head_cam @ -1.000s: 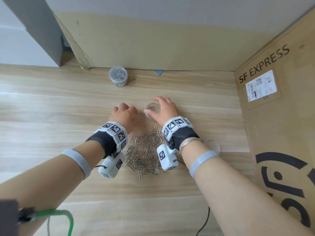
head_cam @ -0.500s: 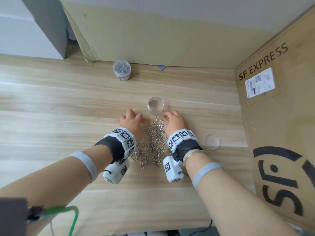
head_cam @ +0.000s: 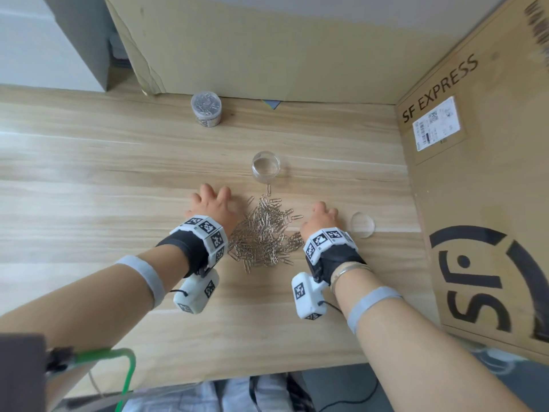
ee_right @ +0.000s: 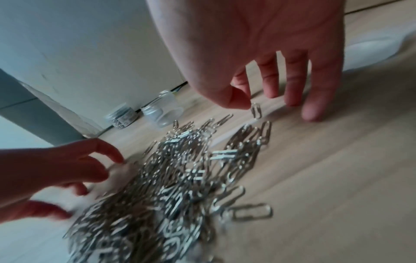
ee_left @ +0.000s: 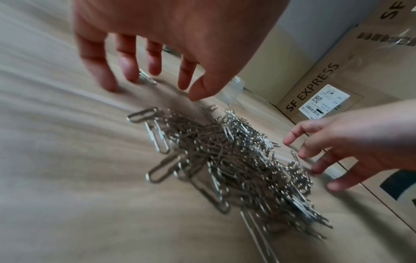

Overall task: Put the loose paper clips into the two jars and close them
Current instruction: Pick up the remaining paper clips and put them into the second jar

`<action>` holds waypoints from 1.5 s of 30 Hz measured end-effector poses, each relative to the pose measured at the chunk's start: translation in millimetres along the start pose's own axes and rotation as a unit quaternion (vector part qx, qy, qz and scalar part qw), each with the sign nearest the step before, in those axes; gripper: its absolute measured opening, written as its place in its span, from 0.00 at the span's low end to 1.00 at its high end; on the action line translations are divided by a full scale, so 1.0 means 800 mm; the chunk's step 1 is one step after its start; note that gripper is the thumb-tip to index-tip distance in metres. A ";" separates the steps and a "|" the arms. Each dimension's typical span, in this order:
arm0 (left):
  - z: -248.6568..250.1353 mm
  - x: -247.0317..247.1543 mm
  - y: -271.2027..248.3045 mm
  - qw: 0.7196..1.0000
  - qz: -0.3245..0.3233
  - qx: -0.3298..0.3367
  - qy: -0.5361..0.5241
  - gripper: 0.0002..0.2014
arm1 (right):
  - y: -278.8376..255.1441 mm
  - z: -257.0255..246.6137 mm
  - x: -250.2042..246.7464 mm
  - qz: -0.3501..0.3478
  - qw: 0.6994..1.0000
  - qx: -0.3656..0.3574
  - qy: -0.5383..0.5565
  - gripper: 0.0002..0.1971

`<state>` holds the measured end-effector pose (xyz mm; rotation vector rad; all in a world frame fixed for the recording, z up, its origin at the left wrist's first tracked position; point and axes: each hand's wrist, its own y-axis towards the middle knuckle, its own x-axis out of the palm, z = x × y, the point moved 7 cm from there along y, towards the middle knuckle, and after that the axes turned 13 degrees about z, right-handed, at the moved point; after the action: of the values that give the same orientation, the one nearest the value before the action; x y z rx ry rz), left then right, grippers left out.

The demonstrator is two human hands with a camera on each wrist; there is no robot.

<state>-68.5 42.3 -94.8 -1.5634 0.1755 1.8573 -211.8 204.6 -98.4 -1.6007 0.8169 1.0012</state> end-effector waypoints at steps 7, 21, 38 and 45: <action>0.035 0.029 -0.021 0.990 -0.070 0.094 -0.071 0.25 | -0.025 -0.055 0.016 -0.024 0.993 -0.080 0.077 0.21; 0.030 0.030 -0.007 0.987 -0.064 0.147 0.011 0.46 | -0.033 -0.071 0.032 -0.054 0.971 -0.224 -0.067 0.58; 0.052 0.024 0.024 0.985 -0.050 0.136 -0.096 0.17 | -0.010 -0.107 0.012 -0.024 0.957 -0.290 0.006 0.17; 0.069 -0.009 0.039 0.983 -0.029 0.144 -0.107 0.10 | 0.003 -0.118 -0.025 -0.015 0.962 -0.273 0.016 0.17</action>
<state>-131.8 44.2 -83.8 -1.1544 0.2838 1.8451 -203.1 112.6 -70.4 -2.0919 0.5580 1.2524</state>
